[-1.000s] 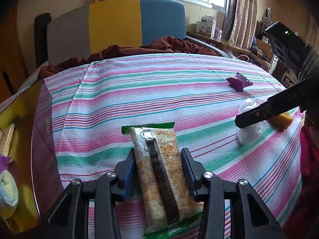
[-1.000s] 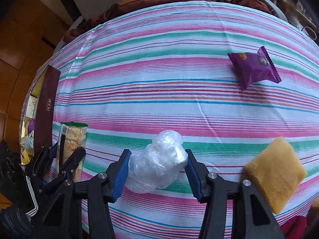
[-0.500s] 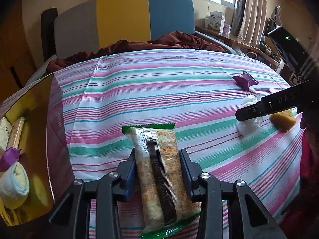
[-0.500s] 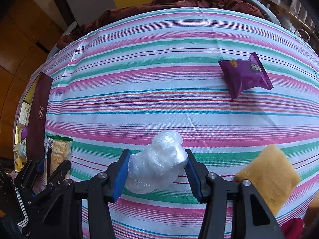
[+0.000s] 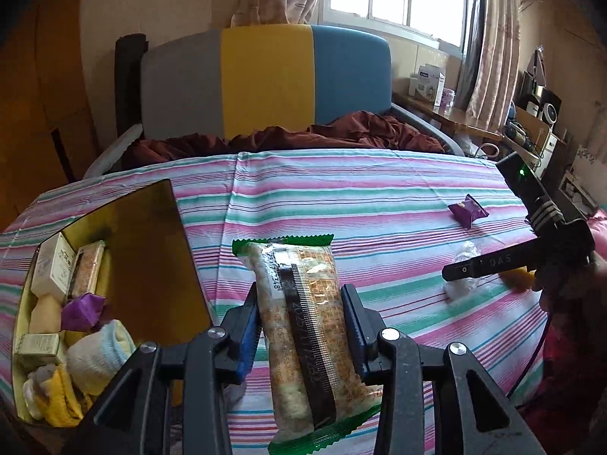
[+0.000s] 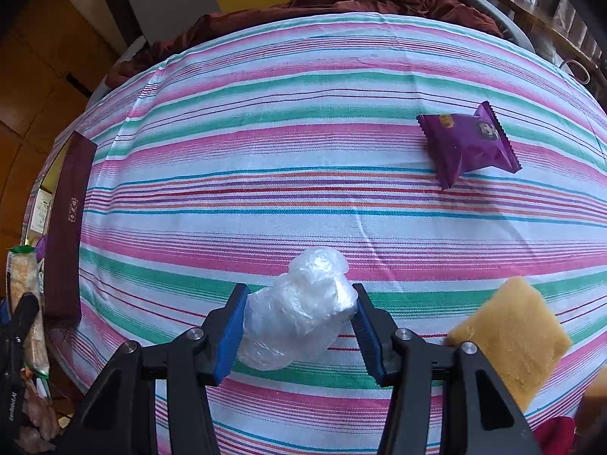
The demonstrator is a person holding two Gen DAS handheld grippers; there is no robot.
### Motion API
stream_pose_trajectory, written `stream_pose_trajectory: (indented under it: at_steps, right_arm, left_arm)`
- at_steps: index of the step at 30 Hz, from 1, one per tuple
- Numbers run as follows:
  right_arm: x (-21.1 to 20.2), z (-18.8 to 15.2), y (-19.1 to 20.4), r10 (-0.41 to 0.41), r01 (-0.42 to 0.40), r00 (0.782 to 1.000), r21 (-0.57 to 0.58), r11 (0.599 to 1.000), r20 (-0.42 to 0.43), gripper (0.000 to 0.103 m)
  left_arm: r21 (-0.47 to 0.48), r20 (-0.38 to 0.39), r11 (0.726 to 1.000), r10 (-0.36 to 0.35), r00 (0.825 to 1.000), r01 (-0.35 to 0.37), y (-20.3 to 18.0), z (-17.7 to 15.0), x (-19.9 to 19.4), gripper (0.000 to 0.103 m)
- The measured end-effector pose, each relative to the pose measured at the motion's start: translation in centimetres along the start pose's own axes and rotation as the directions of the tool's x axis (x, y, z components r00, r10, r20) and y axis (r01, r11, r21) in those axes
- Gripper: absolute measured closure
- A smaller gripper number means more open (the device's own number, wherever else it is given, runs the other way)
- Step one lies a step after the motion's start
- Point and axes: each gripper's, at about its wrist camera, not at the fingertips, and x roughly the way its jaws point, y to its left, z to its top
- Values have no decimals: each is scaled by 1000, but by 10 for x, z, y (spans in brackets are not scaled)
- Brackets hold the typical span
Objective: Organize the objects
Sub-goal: 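Grasp the white plastic-wrapped bundle with the right tool while the left tool holds the cracker pack, then carry the cracker pack and plastic bundle into the gold tray and release both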
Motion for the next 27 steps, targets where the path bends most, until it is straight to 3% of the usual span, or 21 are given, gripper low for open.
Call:
stream_pose_trajectory:
  at_steps: [12, 27]
  right_arm:
    - [7, 0, 18, -100, 101, 995, -86, 991, 21, 50]
    - [19, -2, 50, -229, 237, 971, -176, 955, 67, 50]
  left_arm:
    - [-89, 27, 991, 105, 994, -103, 59, -5, -32, 63]
    - [-226, -2, 953, 206, 978, -202, 143, -25, -49, 63]
